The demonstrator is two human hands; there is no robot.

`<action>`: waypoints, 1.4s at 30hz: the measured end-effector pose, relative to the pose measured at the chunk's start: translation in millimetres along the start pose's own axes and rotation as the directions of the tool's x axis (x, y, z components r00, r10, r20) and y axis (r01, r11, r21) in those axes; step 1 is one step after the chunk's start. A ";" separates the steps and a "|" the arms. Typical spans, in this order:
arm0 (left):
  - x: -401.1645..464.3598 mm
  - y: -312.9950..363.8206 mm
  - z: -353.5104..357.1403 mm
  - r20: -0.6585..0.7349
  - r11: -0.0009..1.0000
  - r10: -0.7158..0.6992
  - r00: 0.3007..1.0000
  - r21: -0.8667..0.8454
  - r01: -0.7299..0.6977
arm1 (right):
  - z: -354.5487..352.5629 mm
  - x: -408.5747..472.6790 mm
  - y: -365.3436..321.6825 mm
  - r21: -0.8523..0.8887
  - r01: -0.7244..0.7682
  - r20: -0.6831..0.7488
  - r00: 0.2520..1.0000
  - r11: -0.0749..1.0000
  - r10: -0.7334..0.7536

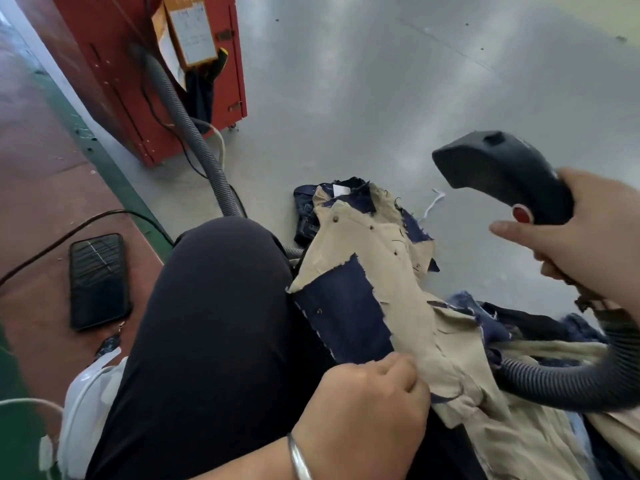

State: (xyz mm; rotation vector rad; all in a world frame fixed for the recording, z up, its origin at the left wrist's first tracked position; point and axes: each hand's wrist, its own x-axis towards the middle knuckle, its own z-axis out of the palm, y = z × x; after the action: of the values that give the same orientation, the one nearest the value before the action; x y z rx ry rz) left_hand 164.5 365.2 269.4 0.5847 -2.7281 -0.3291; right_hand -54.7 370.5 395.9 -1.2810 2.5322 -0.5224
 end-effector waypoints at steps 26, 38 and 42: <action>13.8 -9.9 17.1 0.133 0.997 -0.067 0.989 -0.035 0.072 | 37.3 -32.3 5.0 -0.242 0.139 0.392 0.919 0.960 -0.035; 7.1 -9.0 14.4 0.084 0.994 -0.103 0.991 -0.021 0.105 | 23.1 40.9 -13.2 -0.077 0.204 0.285 0.942 0.976 -0.175; 5.6 -9.3 16.4 0.060 0.991 -0.107 0.992 -0.077 0.112 | 7.1 4.9 -2.9 -0.291 0.358 0.341 0.905 0.887 -0.253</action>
State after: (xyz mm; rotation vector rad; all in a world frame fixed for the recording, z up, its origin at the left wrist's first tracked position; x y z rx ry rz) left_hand 157.0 357.0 253.1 0.7151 -2.7267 -0.4861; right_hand -52.7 363.5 390.5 -1.7578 2.2412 0.0751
